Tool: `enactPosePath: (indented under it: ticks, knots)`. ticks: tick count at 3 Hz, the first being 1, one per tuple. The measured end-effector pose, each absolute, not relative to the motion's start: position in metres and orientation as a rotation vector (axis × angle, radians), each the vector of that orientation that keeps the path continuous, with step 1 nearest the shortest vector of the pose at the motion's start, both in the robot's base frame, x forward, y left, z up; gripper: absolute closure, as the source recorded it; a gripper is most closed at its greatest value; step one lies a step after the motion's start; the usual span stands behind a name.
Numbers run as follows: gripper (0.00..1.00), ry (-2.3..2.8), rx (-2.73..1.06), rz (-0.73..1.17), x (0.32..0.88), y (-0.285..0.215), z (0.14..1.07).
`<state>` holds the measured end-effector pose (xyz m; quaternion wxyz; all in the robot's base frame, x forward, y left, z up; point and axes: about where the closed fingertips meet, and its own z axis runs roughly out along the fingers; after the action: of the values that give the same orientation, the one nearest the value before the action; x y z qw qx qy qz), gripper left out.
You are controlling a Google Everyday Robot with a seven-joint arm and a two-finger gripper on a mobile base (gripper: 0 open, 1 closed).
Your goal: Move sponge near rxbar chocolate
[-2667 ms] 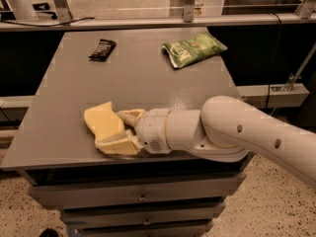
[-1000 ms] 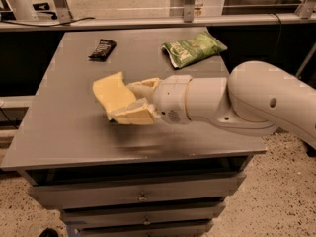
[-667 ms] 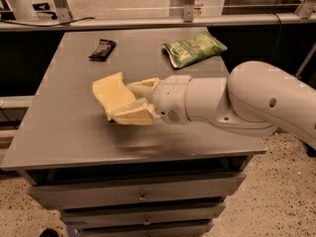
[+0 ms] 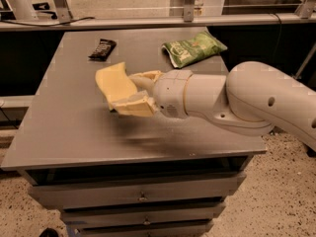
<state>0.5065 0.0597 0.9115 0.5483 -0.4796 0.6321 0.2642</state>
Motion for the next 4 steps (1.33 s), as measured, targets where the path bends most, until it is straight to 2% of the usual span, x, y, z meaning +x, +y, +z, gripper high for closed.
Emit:
enactPosePath:
  ticks: [3, 4]
  knots:
    - [1.0, 1.496, -0.994, 0.544, 0.677, 0.025, 0.896]
    - [1.0, 1.526, -0.982, 0.512, 0.731, 0.028, 0.897]
